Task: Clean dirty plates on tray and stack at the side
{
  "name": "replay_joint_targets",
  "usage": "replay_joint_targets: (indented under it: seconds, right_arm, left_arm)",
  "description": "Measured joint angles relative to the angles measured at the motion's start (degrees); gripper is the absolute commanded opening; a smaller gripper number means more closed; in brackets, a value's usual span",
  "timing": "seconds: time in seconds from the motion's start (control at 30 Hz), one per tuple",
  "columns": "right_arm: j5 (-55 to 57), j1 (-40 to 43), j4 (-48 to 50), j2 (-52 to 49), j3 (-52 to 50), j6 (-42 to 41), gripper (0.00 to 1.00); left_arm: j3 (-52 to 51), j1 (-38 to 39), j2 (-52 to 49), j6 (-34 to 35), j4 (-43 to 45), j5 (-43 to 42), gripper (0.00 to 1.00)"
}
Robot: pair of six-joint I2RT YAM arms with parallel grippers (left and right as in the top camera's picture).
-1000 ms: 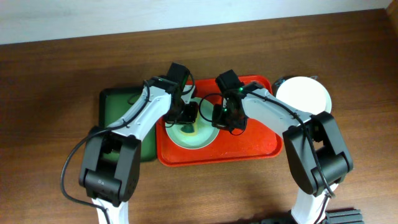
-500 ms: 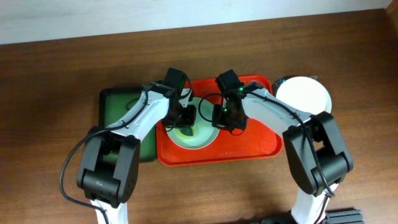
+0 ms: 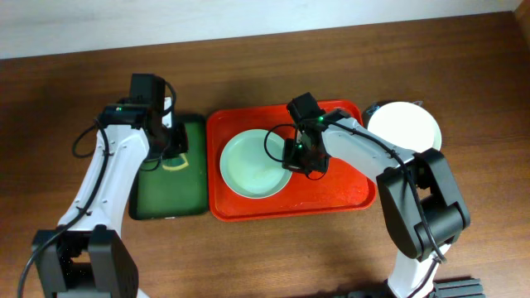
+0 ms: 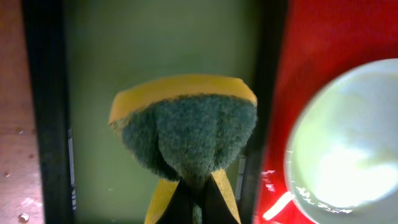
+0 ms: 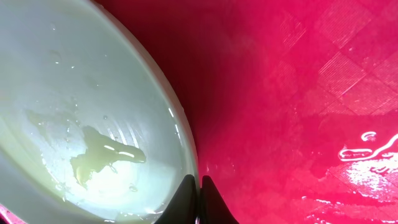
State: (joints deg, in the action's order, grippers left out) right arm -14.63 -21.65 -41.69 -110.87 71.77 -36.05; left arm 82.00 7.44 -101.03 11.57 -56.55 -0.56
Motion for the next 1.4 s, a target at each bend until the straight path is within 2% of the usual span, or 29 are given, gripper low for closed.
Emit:
replay_joint_targets:
  seconds: [0.2,0.23,0.27,0.3,0.33,0.37,0.4,0.43,0.53,0.57,0.6,0.67,0.7,0.73,0.83,1.0,1.03,1.07,1.1,1.13,1.17,1.2,1.4]
  right_arm:
    - [0.0,0.0,0.0,0.0,0.0,0.0,0.04]
    - [0.2,0.0,0.0,0.0,0.0,0.0,0.04]
    - [0.2,0.0,0.0,0.0,0.0,0.0,0.05]
    - [0.2,0.0,0.0,0.0,0.0,0.1,0.11]
    - [0.2,0.0,0.0,0.0,0.0,0.0,0.2]
    - [0.4,0.0,0.0,0.0,0.0,-0.1,0.24]
    - [0.6,0.0,0.0,0.0,0.0,0.1,0.31]
    - [0.8,0.0,0.1,0.0,0.0,0.0,0.32]
    - [1.2,-0.1,0.1,0.0,0.0,0.0,0.33]
    - [1.5,-0.1,0.1,0.0,0.0,0.0,0.31]
    - [1.7,-0.2,0.0,0.0,0.0,0.0,0.3]
    - [3.4,-0.2,0.1,0.0,0.0,0.0,0.16]
    - [4.5,-0.3,0.2,0.0,0.0,0.1,0.04]
    - [5.4,-0.3,0.4,0.0,0.0,0.0,0.04]
    - [6.6,-0.5,0.6,0.0,0.0,0.0,0.04]
    - [6.9,-0.5,0.6,0.0,0.0,0.4,0.04]
    - [6.9,-0.5,0.6,0.0,0.0,0.8,0.08]
    - [7.0,-0.5,0.6,0.0,0.0,1.4,0.16]
    - [7.1,-0.5,0.6,0.0,0.0,1.8,0.29]
    - [7.5,-0.5,0.6,0.0,0.0,2.0,0.32]
    - [7.7,-0.5,0.6,0.0,0.0,2.1,0.23]
    - [7.8,-0.5,0.6,0.0,0.0,2.4,0.04]
    - [7.7,-0.5,0.6,0.0,0.0,2.7,0.04]
  left_arm:
    - [-10.9,-0.4,-2.5,0.0,9.9,1.7,0.0]
    - [-11.7,-0.4,-3.2,0.0,10.1,1.7,0.37]
    - [-12.6,-0.4,-3.9,0.0,10.3,1.7,0.64]
    - [-12.6,-0.4,-3.9,0.2,10.4,1.7,0.69]
    - [-12.4,-0.4,-3.9,-0.2,10.1,1.7,0.74]
    - [-11.7,-0.4,-3.9,0.0,8.9,1.3,0.81]
    - [-10.3,-0.4,-3.9,0.1,6.6,0.7,0.82]
    - [-6.9,-0.4,-4.0,-0.1,2.9,-0.1,0.88]
    - [7.3,-0.6,-4.1,0.3,-5.6,-1.2,0.9]
    - [13.8,-1.0,-4.1,1.1,-9.4,-1.5,0.93]
    - [19.1,-1.8,-3.9,1.7,-11.6,-1.7,1.0]
    - [27.7,-4.2,-2.8,2.8,-15.3,-2.0,0.99]
    - [29.7,-5.4,-2.0,3.1,-16.0,-2.0,0.99]
    - [31.5,-7.3,-0.4,3.3,-16.6,-2.0,0.99]
    - [32.3,-10.0,2.5,3.5,-18.5,-1.8,0.99]
    - [32.3,-10.1,2.6,3.5,-19.2,-1.8,0.99]
    - [32.3,-10.1,2.6,3.5,-19.1,-1.8,0.99]
    - [32.3,-10.1,2.6,3.5,-19.2,-1.8,0.99]
    - [32.3,-10.1,2.6,3.5,-19.2,-1.8,0.99]
    - [32.3,-10.1,2.6,3.5,-19.1,-1.8,0.99]
    - [32.3,-10.1,2.6,3.5,-19.2,-1.8,0.99]
    - [32.3,-10.1,2.6,3.5,-19.2,-1.8,0.99]
    - [32.3,-10.1,2.6,3.5,-19.2,-1.8,0.99]
